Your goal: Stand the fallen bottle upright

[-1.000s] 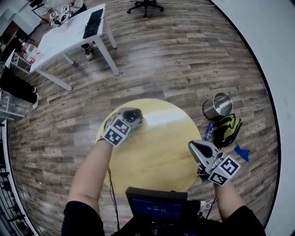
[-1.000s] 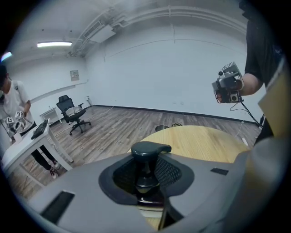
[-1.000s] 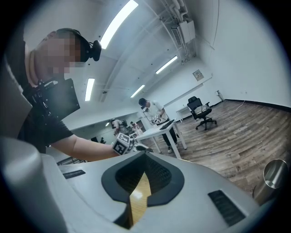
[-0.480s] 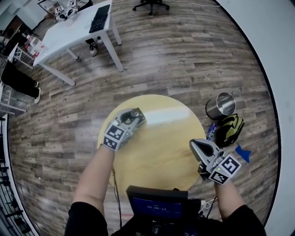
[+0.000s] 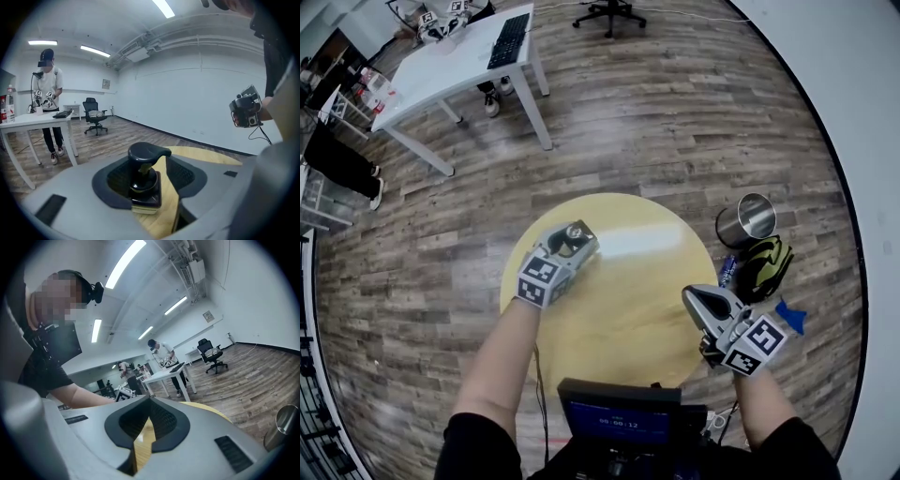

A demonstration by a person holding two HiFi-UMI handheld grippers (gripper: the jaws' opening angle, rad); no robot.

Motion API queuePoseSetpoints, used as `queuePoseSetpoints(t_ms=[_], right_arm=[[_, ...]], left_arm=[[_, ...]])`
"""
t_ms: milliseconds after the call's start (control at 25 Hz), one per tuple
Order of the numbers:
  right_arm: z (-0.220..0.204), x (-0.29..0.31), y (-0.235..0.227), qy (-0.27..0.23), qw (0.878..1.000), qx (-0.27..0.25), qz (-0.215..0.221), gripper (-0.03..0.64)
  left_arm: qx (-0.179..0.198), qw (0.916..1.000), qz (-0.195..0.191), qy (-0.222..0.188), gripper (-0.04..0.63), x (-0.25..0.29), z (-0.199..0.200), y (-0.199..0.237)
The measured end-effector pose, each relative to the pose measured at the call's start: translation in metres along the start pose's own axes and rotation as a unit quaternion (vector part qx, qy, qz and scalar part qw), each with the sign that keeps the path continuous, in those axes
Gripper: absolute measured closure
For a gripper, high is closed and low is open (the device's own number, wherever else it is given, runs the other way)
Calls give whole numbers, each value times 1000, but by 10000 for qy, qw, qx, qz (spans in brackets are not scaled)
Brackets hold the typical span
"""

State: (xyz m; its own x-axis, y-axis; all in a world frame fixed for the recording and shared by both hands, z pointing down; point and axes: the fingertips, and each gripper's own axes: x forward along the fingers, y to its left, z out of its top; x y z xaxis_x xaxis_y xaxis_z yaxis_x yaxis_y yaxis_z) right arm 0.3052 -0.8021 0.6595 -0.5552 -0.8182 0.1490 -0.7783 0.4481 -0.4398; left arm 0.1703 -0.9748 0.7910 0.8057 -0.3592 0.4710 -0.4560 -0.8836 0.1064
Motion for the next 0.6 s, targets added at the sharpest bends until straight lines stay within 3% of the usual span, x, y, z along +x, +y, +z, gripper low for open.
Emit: queuePoseSetpoints(t_ms=[160, 320, 600], right_arm=[[7, -5, 16, -10, 10000, -55, 33, 624], [26, -16, 36, -53, 9998, -172, 103, 624], [50, -37, 61, -136, 9991, -384, 123, 624]], left_arm=[[-236, 9994, -50, 263, 177, -11, -4, -11], [-346, 9981, 187, 466, 163, -33, -13, -17], [-204, 9964, 271, 772, 161, -48, -19, -28]])
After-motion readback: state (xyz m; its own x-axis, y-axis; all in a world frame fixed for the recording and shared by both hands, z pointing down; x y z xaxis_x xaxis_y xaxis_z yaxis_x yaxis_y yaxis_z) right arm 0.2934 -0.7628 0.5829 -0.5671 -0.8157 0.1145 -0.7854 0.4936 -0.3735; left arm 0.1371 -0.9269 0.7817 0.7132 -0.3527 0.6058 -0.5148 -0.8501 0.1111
